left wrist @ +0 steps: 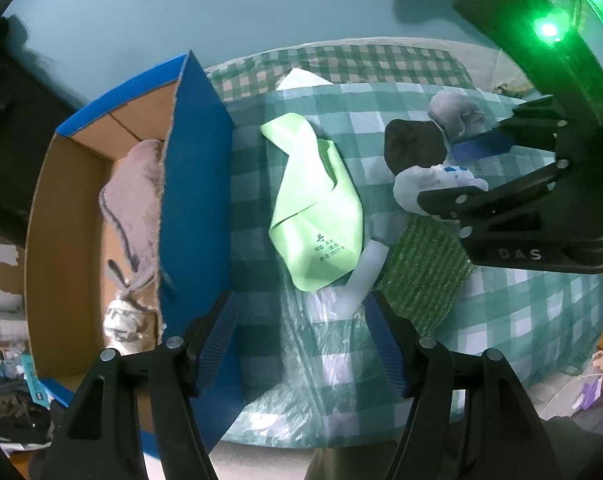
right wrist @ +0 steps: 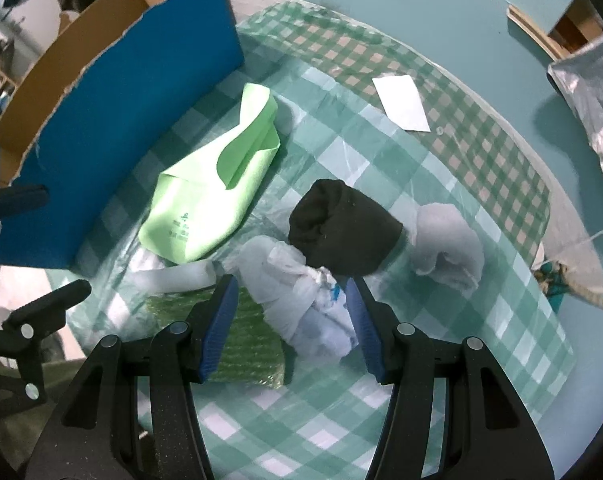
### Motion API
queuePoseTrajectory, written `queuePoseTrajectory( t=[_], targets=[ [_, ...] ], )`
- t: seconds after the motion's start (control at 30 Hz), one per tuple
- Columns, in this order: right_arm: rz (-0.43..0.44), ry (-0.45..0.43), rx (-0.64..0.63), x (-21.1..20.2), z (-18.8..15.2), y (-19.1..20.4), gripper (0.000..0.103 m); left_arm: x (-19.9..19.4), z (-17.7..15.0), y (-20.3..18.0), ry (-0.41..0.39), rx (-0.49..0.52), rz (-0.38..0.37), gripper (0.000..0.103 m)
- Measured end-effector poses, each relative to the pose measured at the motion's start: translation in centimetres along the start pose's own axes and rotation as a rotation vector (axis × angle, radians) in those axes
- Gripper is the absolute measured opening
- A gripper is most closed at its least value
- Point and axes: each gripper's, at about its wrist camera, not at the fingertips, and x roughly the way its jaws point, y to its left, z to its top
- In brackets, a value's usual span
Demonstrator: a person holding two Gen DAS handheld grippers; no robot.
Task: Organize soft objects
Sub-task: 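Move both tools back over the remaining items on the table, then grasp the white bag with the right tool while the left tool grasps the green scrubber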
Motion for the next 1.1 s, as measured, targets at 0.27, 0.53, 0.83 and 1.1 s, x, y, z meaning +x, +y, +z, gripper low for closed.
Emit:
queuePoseTrajectory(
  t=[0.27,0.53,0.83,1.1],
  targets=[
    [-0.001,0.049,-0.012,2.1,-0.1,-0.2,0.054,1.7,0.1,-0.7,0.028,0.003,-0.01,0.067],
    [0.023,0.07,0.065,2.0,-1.6,-1.6,0.042,2.2,-0.1,-2.0,0.036,0.049,-0.03,0.067],
    [0.02,0.099,0.294,1.2,-5.1,-4.6,0.042,2.7,-0.3,-3.8,0.052,0.119,-0.068,0.067],
    [0.021,0.09,0.425,0.3,-8.5,-6.4,0.042,3.2,-0.2,-6.1,0.064,0.212,-0.084,0.067]
  ],
)
